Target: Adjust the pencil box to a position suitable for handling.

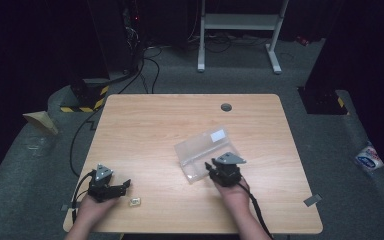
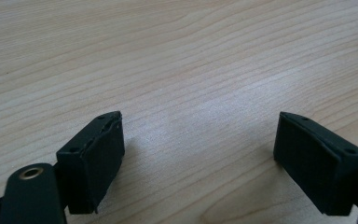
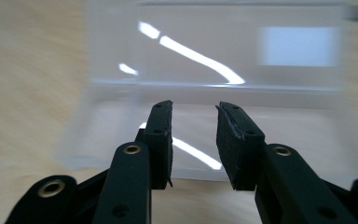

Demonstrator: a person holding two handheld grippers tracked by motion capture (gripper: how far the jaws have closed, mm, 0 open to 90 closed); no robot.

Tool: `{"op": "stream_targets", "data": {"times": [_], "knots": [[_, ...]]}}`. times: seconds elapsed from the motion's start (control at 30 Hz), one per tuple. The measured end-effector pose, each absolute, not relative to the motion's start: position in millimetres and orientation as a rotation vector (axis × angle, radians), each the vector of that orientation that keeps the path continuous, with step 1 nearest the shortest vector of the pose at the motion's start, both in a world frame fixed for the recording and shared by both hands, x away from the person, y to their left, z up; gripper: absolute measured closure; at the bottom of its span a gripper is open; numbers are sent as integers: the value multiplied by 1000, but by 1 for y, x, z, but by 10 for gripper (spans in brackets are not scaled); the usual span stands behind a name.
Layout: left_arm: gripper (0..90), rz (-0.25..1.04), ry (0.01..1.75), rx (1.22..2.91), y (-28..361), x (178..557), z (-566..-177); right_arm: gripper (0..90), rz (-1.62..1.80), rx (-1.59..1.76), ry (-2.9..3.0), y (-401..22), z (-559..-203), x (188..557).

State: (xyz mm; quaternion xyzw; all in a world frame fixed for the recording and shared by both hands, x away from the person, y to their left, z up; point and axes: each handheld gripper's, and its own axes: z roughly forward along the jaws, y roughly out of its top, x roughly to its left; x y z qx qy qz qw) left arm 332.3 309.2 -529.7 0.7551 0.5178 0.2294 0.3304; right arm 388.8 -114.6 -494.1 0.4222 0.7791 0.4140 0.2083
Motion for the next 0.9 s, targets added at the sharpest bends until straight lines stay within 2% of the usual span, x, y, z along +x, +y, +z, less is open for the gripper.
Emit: {"op": "stream_targets", "data": {"times": [0.17, 0.43, 0.57, 0.9], "knots": [[165, 599, 1352, 1977, 309, 333, -530, 679, 1022, 1372, 2041, -168, -495, 422], [166, 600, 1358, 1973, 309, 332, -530, 718, 951, 1463, 2062, -179, -509, 447], [167, 602, 1359, 1972, 309, 332, -530, 777, 933, 1454, 2087, -177, -513, 446], [167, 601, 1359, 1972, 309, 332, -530, 783, 974, 1414, 2090, -180, -511, 419]]}}
